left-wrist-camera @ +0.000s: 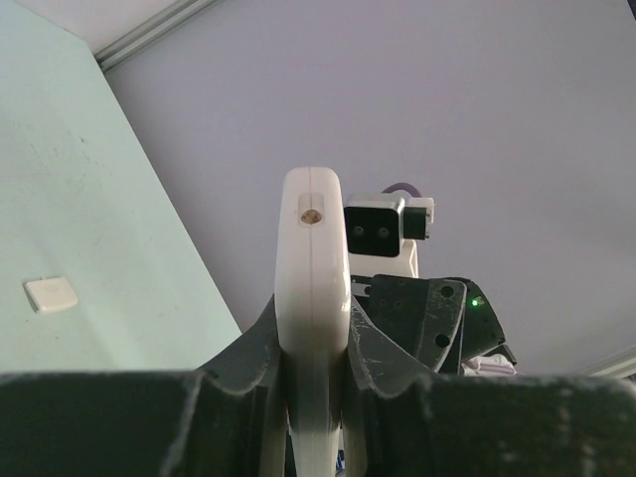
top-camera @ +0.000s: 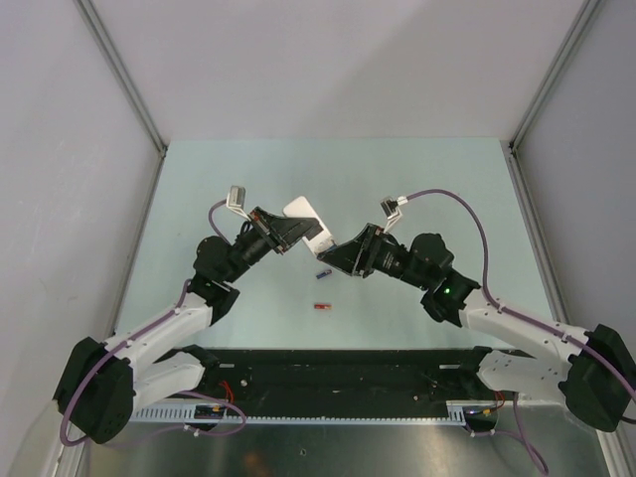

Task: Load the batteries into the remote control

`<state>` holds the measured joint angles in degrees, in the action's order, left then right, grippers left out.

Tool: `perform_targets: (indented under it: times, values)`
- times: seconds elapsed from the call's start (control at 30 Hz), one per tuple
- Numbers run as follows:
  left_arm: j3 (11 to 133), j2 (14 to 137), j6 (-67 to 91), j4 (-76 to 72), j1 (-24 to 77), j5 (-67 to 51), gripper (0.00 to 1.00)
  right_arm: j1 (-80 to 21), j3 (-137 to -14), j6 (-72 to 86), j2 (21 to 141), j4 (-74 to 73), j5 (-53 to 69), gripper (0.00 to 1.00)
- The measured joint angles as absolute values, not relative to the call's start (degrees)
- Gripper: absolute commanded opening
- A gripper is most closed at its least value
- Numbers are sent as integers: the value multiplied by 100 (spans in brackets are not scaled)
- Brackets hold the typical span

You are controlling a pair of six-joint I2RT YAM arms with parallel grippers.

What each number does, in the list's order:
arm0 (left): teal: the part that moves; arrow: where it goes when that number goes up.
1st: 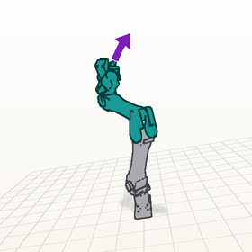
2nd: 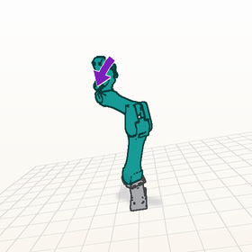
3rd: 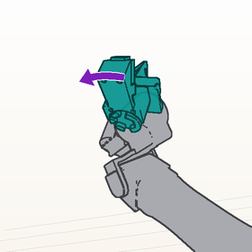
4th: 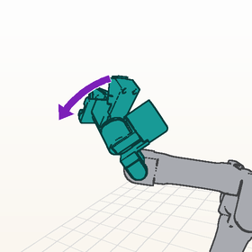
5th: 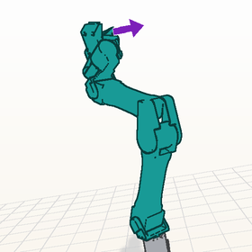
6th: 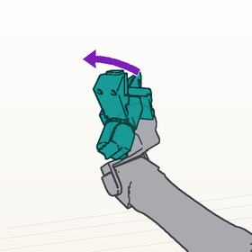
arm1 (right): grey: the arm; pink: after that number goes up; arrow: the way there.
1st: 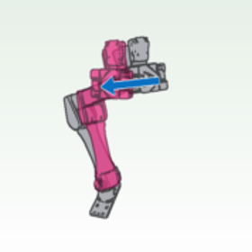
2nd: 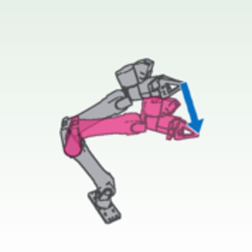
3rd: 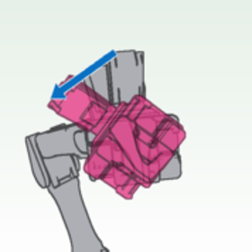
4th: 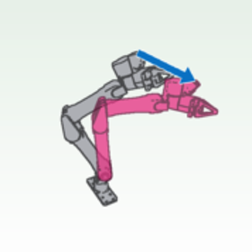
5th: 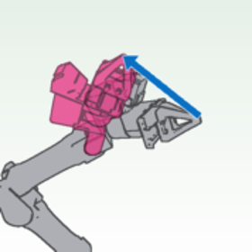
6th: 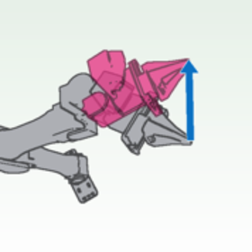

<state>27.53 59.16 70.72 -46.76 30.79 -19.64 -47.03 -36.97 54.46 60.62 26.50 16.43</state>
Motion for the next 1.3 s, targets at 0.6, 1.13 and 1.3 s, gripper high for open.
perform_targets:
  times: [0.6, 1.13, 1.3]
  values:
    - [2707, 5913, 7159, -4751, 3103, -1966, 0, -4663, -3695, 5599, 6344, 2947, 1693, 53]
    - [2700, 5913, 7183, -4748, 3114, -1966, 0, -4659, -3695, 5640, 6396, 2976, 1745, 37]
    - [2700, 5907, 7203, -4766, 3114, -1966, 0, -4659, -3695, 5677, 6396, 2947, 1750, 33]
